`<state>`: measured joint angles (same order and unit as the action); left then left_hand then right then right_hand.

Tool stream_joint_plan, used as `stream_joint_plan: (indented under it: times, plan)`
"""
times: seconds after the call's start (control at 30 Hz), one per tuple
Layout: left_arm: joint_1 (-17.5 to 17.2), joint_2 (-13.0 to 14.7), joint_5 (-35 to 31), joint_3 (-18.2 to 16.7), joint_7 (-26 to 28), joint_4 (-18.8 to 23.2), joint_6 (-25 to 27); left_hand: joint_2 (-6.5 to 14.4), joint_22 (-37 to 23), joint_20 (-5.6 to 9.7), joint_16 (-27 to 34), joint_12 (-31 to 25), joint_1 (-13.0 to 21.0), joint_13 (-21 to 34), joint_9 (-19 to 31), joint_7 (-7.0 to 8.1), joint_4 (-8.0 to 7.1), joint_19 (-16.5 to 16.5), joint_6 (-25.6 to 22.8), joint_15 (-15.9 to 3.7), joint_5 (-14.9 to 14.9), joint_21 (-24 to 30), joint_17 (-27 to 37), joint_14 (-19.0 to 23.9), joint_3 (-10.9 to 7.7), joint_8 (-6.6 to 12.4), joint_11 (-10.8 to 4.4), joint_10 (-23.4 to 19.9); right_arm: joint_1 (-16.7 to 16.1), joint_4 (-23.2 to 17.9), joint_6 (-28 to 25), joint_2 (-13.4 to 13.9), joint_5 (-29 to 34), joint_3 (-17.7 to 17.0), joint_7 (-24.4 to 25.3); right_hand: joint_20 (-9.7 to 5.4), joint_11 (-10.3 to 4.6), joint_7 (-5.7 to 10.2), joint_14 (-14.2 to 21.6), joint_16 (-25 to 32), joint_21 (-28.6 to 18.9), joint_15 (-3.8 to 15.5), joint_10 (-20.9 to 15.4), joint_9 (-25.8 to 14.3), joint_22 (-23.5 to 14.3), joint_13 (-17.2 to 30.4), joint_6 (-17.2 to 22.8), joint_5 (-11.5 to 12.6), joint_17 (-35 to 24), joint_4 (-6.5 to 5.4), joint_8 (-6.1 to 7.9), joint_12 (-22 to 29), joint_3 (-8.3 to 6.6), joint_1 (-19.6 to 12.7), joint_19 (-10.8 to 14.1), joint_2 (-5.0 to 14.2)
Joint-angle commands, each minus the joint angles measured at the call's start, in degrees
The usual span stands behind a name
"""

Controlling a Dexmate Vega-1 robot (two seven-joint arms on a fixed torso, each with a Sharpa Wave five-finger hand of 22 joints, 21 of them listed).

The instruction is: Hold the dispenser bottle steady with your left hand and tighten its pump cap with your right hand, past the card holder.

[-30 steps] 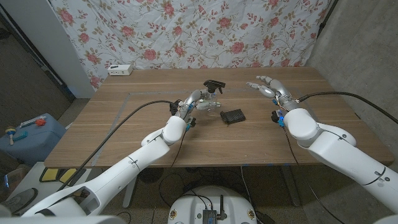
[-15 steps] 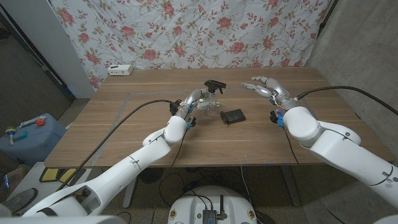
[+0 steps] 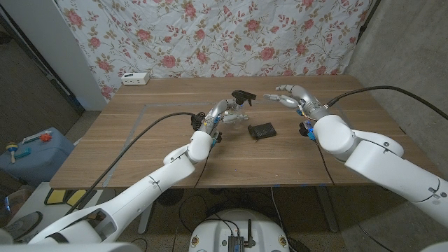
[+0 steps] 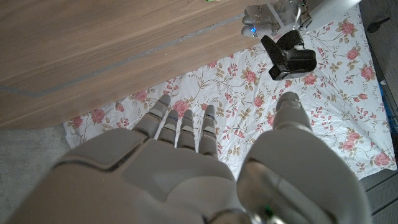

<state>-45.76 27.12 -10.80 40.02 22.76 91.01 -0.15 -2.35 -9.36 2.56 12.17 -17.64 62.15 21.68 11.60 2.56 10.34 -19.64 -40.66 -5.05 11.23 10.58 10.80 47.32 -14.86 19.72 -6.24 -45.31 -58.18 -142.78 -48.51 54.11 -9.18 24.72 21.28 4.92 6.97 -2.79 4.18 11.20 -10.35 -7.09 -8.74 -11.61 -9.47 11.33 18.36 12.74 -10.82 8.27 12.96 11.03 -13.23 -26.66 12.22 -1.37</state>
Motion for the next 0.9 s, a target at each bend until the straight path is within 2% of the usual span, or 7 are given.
stream_joint_plan:
  times: [0.03, 0.4, 0.9]
  plan:
    - [0.5, -0.6, -0.4, 0.5, 0.3, -1.0, -0.7, 8.0, -0.1, 6.23, 0.4, -0.3, -0.6, 0.3, 0.3, 0.10, -2.49, -0.4, -10.7, -4.96, 0.4, 0.0, 0.2, 1.2, -2.93, 0.17, -0.04, -0.3, 9.6, -2.2, -9.0, -0.4, 3.4, 8.9, -2.5, 0.34, 0.51, -0.25, 0.3, 0.2, -0.3, -0.41, -0.2, -0.3, -0.2, 0.1, 1.1, -0.2, -0.2, -0.32, 0.64, 0.4, 0.32, 0.6, 0.3, -0.07]
    - [0.8, -0.7, -1.0, 0.7, 0.6, -1.2, 0.1, 8.2, -0.1, 6.17, 0.4, -0.2, -0.7, 0.6, 0.3, -0.12, -2.43, -0.4, -10.5, -4.97, 0.5, 0.0, 0.3, 1.2, -3.18, 0.04, 0.12, -0.4, 13.4, -2.2, -10.1, -0.4, 6.2, 12.8, -3.8, 0.45, 0.78, -0.77, 0.5, 0.3, -0.4, -0.39, -0.4, -0.5, -0.2, 0.1, 2.0, -0.5, -0.3, -0.71, 0.94, 0.5, 0.72, 1.6, 0.4, -0.37]
    - [2.1, -1.5, -2.9, 1.9, 1.6, -2.9, 2.3, 8.2, -0.1, 6.19, 0.3, -0.1, -1.2, 0.9, 0.3, -0.11, -2.50, -0.5, -10.6, -4.76, 0.5, 0.0, 0.3, 1.3, -3.35, 0.04, 0.11, -0.6, 15.7, -1.1, -12.3, -1.7, 8.7, 15.8, -4.6, 0.51, 0.87, -0.54, 1.0, 0.4, -0.5, -0.29, -0.6, -0.8, -0.2, 0.1, 3.0, -0.8, -0.3, -0.84, 1.25, 0.7, 0.94, 2.1, 0.5, -0.61]
